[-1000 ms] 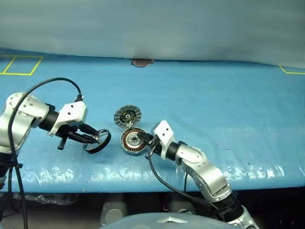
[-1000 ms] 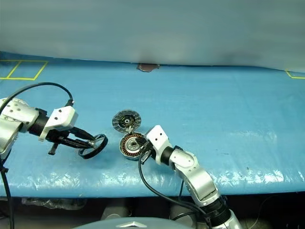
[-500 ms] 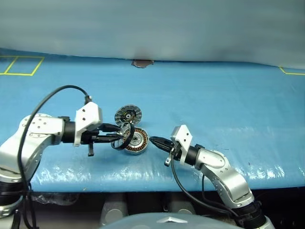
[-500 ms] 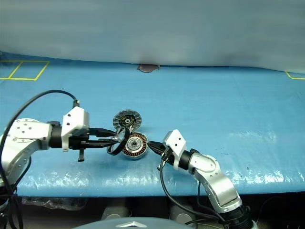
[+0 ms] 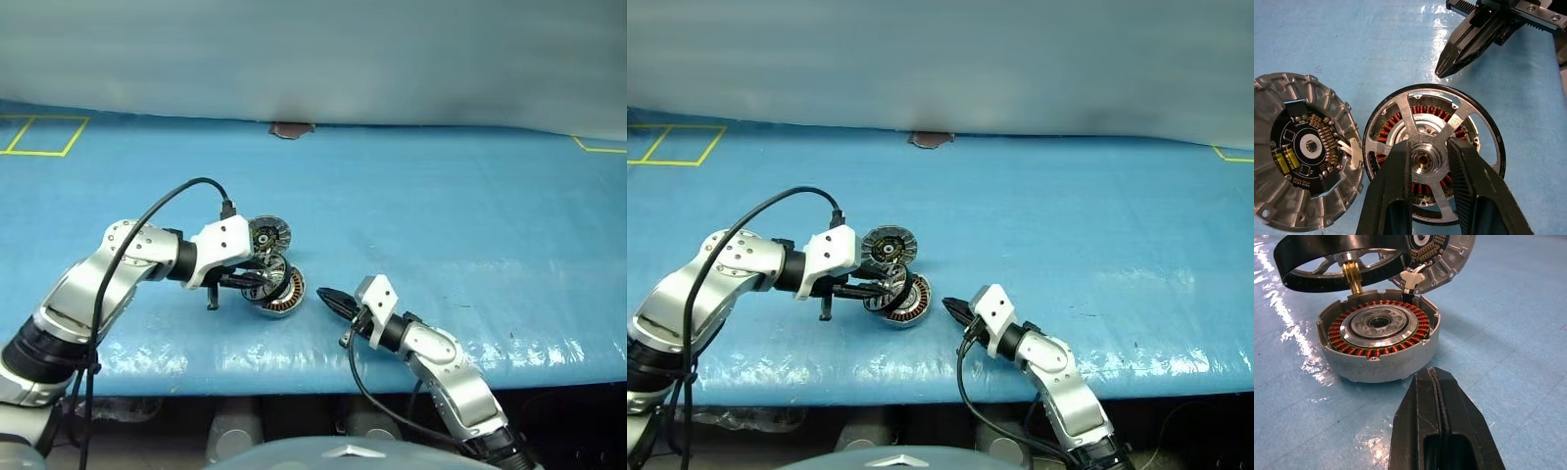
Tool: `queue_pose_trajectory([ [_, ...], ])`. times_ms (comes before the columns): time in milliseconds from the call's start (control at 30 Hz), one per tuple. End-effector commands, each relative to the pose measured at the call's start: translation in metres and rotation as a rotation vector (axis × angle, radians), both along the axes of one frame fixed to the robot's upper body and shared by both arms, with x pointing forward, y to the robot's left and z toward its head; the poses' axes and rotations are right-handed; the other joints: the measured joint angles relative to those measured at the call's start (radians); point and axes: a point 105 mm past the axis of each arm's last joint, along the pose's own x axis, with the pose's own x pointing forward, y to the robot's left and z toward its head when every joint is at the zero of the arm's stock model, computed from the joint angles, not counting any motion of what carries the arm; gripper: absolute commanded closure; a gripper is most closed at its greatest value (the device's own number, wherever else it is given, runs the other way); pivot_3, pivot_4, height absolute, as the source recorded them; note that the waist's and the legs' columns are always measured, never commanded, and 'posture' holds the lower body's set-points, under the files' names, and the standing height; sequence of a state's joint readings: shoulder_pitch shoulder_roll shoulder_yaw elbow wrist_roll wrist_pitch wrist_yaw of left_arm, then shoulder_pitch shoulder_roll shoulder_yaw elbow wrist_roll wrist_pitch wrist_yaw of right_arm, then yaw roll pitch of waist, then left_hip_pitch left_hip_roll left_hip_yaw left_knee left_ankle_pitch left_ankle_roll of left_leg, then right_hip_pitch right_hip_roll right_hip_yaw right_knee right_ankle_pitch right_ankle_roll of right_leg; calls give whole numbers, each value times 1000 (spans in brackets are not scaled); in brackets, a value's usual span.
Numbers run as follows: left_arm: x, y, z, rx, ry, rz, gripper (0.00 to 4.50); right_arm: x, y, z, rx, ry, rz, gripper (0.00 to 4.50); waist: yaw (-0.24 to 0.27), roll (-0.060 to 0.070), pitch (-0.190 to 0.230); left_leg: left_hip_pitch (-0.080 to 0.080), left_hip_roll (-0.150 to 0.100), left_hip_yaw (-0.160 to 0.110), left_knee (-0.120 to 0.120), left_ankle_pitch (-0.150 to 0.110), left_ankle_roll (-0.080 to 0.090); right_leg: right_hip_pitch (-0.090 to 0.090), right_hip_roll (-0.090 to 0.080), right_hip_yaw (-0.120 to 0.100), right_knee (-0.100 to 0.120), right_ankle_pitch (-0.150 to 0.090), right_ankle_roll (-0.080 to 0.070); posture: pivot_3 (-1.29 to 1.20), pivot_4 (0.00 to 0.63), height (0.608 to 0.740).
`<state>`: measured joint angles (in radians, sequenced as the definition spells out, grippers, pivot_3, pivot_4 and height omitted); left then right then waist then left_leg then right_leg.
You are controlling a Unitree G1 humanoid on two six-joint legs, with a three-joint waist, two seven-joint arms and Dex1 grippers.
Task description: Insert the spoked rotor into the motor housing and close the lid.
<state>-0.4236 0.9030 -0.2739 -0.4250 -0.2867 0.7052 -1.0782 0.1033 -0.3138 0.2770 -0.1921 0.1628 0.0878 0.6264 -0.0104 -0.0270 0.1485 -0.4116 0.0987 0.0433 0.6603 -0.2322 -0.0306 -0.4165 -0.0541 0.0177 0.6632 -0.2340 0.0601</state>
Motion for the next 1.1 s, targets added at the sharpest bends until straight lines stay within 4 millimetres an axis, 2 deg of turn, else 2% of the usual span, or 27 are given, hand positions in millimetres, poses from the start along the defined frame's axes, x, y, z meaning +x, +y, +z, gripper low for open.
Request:
queue_pose_trajectory([
  [33,3,-5,5,8,-38,-30,3738,-2,1,3,9,-32,13,4500,0,0,0,0,0,0,0,0,0,0,0,0,0,0,0,0,150,740],
  [1100,7,-14,-5,73,-57,-82,3738,-2,4,-2,15,-2,30,4500,1,0,0,0,0,0,0,0,0,0,0,0,0,0,0,0,150,740],
])
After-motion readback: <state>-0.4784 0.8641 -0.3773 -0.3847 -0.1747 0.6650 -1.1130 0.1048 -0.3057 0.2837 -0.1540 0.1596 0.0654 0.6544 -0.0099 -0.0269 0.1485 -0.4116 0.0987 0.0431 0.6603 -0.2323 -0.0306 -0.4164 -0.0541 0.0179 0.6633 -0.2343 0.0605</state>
